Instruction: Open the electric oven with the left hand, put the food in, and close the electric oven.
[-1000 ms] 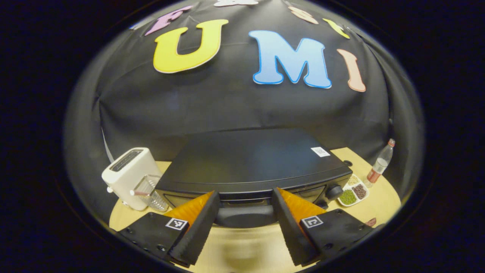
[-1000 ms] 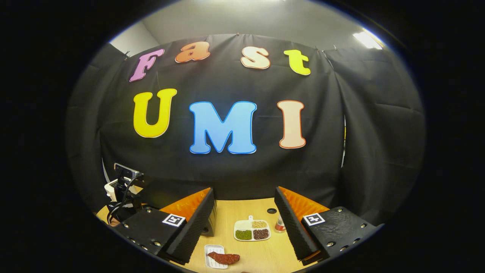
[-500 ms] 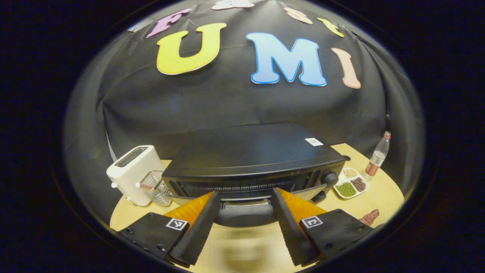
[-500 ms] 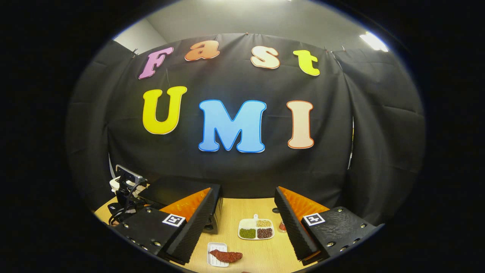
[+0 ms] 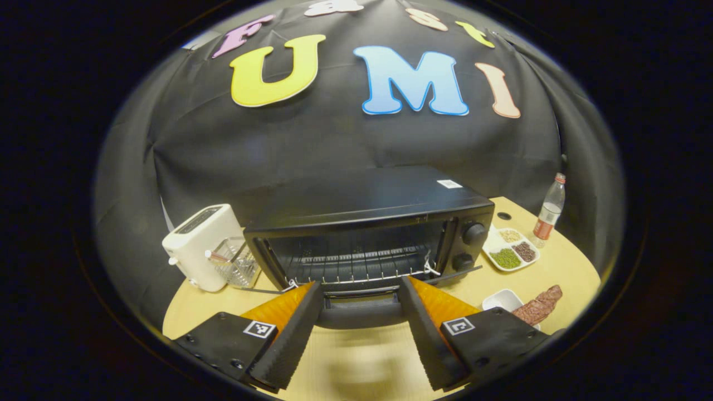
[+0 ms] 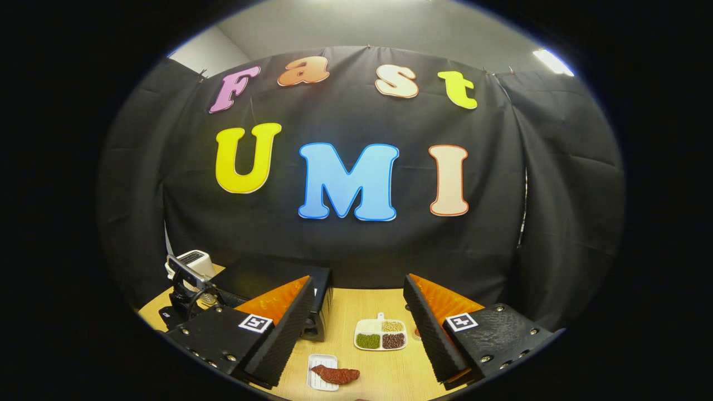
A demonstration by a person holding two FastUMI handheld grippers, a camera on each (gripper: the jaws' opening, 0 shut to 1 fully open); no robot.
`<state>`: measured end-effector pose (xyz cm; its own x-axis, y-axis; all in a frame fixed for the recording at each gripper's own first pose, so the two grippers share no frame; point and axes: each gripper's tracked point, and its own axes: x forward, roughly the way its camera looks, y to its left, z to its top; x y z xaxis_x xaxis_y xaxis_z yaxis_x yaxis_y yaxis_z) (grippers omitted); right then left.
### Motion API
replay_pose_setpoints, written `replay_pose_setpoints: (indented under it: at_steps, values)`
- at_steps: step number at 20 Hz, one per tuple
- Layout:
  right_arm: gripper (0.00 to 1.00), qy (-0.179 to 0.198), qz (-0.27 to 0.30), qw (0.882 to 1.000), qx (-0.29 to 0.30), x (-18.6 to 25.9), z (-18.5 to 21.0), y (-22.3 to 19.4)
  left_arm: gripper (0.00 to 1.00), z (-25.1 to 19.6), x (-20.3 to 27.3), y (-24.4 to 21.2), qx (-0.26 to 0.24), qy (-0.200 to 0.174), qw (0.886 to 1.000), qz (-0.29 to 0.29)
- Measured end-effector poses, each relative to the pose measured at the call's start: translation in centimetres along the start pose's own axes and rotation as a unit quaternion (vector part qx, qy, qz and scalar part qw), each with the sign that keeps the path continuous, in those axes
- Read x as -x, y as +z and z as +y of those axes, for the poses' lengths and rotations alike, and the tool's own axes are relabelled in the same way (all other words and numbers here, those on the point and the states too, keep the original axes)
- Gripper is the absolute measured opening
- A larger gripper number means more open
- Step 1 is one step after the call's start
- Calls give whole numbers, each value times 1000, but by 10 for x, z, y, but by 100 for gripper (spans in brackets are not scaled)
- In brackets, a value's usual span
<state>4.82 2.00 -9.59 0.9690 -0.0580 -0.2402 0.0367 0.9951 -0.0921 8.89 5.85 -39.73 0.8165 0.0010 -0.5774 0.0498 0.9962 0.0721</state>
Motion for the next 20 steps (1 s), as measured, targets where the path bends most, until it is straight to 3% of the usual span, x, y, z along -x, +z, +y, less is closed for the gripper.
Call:
replay_pose_setpoints:
  at_steps: [1,3,6,8,14,20]
  values:
    - [98,0,1,1000,0,0,0,-1,93,-1,3,-7,-2,-1,1000,3]
    - [98,0,2,1000,1,3,-1,-2,96,-3,8,-20,-9,-2,1000,11]
    - [98,-4,4,1000,2,4,-4,-3,93,-4,14,-42,12,-2,1000,22]
    - [98,-7,6,1000,1,5,-6,-5,100,-5,16,-59,10,-5,999,33]
    - [98,-10,26,1000,-4,6,-7,-20,97,-5,18,-105,3,-4,996,85]
    - [98,-8,24,1000,-10,3,-8,-19,100,0,20,-81,23,0,998,63]
